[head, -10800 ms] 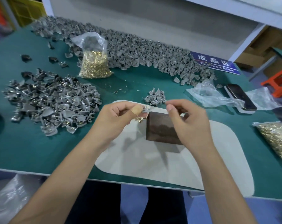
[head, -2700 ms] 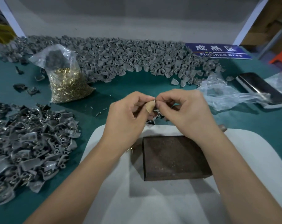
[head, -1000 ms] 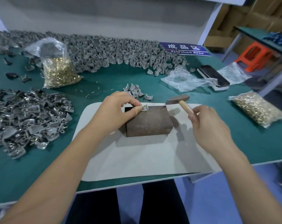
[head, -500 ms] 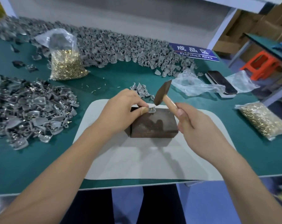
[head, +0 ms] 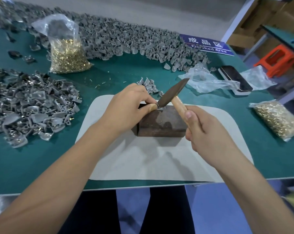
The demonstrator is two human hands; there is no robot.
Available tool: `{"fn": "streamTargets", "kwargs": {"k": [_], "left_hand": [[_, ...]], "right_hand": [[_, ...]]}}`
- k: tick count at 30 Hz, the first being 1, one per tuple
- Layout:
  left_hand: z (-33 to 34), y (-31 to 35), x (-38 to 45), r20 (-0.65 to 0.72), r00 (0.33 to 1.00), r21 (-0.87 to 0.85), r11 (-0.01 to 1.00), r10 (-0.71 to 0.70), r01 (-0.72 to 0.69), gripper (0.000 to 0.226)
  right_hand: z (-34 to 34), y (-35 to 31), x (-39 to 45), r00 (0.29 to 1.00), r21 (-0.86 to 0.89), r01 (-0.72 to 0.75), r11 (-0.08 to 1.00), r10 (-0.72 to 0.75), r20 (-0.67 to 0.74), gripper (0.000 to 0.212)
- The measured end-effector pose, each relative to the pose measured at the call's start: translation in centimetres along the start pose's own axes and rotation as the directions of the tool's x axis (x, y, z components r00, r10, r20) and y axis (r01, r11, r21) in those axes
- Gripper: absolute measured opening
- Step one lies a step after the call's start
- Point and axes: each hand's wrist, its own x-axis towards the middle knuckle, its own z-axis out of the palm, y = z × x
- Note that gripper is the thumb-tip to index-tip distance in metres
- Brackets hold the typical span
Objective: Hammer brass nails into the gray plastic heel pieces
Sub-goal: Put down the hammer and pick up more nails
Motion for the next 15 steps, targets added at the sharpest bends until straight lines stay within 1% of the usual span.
{"fn": "streamTargets", "kwargs": {"k": [3,5,7,9,12,15], "left_hand": [[-0.06,0.06,0.03,0.009,1.000,0.012,1.000,0.000,0.000,0.009],[-0.07,0.03,0.04,0.014,1.000,0.020,1.000,-0.004,0.003,0.009],[-0.02,-0.03,0.01,0.008,1.000,0.014,1.000,-0.008,0.007,0.009],[0.02,-0.08,-0.04,0.001,1.000,0.007,1.000,-0.012,0.012,0.009],[0.06,-0.05,-0.02,-0.004,1.000,0.012,1.000,-0.009,0.009,0.007],[0.07,-0.06,0.02,-0.006,1.000,0.006,1.000,-0.022,0.022,0.007]], "right_hand": [[-0.28,-0.07,0.01,0.999,0.034,0.004,0.999,-0.003,-0.050,0.029],[-0.25,-0.15,0.04,0.997,0.022,0.014,1.000,-0.013,-0.076,0.029],[-0.19,-0.17,0.18,1.000,-0.034,0.003,0.999,-0.003,-0.023,0.029],[-0.32,-0.12,0.35,1.000,-0.050,-0.004,0.999,0.005,0.011,0.031],[-0.51,-0.08,0.40,0.999,-0.016,-0.006,1.000,0.005,-0.034,0.030],[-0.16,-0.12,0.49,1.000,-0.061,-0.004,0.998,0.004,-0.008,0.029]]}}
